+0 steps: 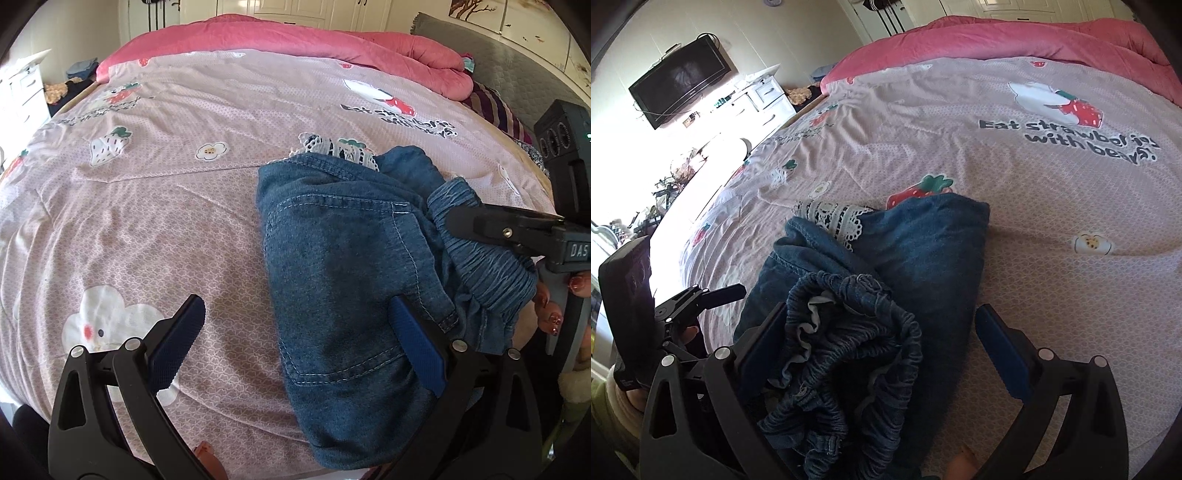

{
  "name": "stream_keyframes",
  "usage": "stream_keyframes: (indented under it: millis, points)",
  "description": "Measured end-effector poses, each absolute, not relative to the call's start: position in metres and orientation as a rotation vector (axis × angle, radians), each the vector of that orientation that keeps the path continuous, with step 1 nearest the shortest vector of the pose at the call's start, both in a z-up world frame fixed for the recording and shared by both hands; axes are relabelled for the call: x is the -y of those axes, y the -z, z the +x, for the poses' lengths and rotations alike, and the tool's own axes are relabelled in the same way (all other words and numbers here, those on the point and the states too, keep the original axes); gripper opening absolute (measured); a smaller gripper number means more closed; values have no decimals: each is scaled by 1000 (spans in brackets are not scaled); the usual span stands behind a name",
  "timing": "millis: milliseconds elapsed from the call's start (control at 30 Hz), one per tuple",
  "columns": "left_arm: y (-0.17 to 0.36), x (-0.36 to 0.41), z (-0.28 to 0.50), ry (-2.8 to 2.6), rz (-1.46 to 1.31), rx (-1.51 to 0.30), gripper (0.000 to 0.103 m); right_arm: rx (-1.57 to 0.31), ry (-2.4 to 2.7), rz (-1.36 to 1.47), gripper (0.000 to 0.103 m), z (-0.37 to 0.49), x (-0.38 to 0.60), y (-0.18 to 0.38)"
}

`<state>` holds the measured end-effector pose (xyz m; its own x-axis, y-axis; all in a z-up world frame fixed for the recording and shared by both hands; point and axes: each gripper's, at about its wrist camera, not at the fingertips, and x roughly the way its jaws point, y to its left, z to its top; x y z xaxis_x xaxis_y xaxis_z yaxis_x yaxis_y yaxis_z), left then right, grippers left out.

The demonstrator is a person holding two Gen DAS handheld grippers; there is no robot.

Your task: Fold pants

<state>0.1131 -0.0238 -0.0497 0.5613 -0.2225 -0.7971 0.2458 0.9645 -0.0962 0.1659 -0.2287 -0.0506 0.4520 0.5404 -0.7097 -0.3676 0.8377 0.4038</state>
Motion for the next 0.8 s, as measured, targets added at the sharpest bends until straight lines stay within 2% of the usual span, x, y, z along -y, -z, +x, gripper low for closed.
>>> stream_keyframes:
  millis: [233,267,300,400,533,600,633,800]
  points:
    - [56,21,118,294,-15,-955,92,-968,-585,266,94,171,232,61]
    - [56,21,118,301,-22,-956,87,-968,-585,268,92,171,232,61]
    - [56,22,117,309,-26,-957,85,-969,-594,277,86,171,232,61]
    - [55,26,118,339,-40,-968,72,-967,-593,291,81,172,234,62]
    - [57,29,121,392,-88,-991,49,-962,-599,316,64,172,238,64]
    - [56,32,120,390,-80,-989,44,-958,-605,335,58,171,241,65]
    - [54,34,119,394,-75,-986,37,-954,-606,337,55,170,242,65]
    - [46,41,116,389,-35,-968,27,-923,-601,318,49,163,241,59]
